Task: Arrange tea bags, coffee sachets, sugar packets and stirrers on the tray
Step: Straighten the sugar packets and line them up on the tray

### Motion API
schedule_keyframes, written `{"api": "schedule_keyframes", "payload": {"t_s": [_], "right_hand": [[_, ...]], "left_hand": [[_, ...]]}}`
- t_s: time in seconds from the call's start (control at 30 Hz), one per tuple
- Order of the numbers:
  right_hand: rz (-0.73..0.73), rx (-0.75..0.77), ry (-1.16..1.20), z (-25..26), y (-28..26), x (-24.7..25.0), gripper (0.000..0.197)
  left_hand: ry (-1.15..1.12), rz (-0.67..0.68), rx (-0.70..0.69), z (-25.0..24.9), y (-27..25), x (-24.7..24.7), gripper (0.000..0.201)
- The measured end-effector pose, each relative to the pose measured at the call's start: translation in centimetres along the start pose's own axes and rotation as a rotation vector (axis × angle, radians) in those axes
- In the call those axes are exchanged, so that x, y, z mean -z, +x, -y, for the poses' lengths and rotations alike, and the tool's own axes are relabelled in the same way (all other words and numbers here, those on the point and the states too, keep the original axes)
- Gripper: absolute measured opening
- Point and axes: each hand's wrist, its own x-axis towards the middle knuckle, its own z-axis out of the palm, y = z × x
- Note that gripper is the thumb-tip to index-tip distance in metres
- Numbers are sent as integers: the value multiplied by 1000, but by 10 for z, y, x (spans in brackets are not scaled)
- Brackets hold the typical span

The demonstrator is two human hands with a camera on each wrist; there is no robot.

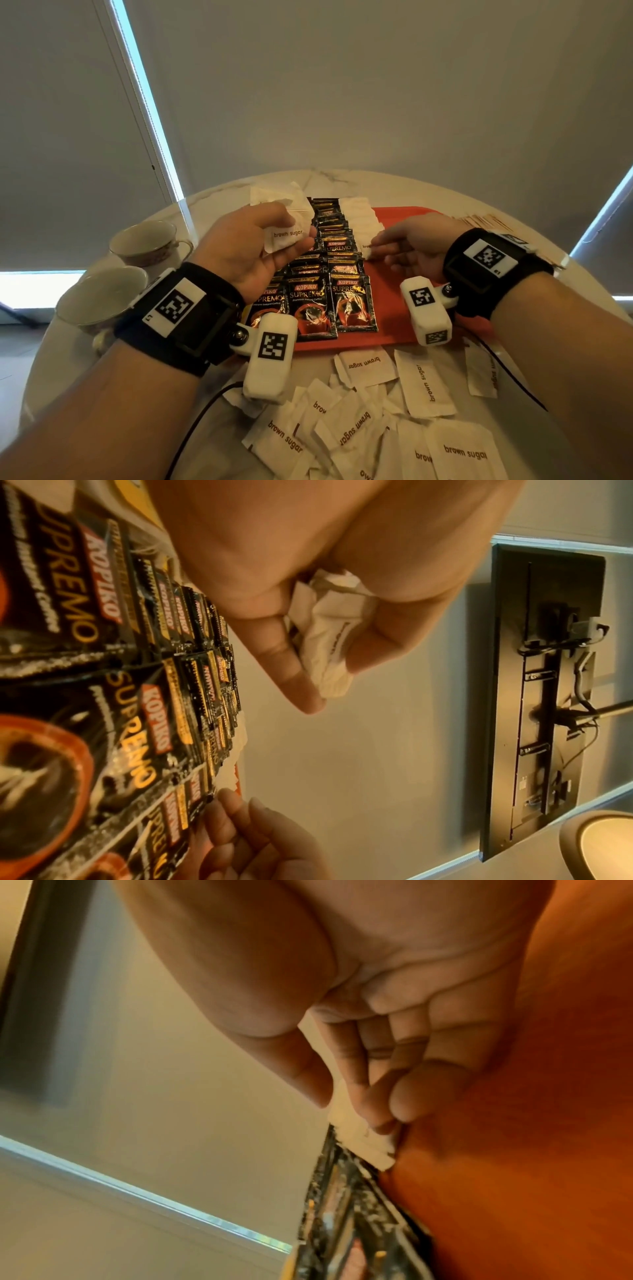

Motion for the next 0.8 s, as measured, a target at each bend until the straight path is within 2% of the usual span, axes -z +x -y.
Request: {"api": "schedule_keyframes", "payload": {"t_s": [0.1,0.2,0.27,0.37,0.43,0.5,0.6,0.8], "right_hand": [[4,178,139,2,-8,-8,23],[213,329,189,1,-25,-28,26],[289,413,143,-1,-36,-40,27],[229,524,130,-6,-46,-47,12],[189,534,174,-8,-46,-46,8],[180,511,256,-9,-46,-44,7],[156,506,372,-10,-46,-44,3],[71,575,409,-10,-47,-46,5]], "left_hand": [[-25,33,34,-2,-2,-1,28],[76,105,59,-1,-5,-3,25],[174,176,70,-1,-8,-3,29],[263,253,86,-2,-12,-2,34],[269,269,99,-3,-13,-3,35],[243,254,105,-3,-13,-5,35],[169,149,92,-2,-11,-6,31],[30,2,51,-3,-5,-2,23]]}}
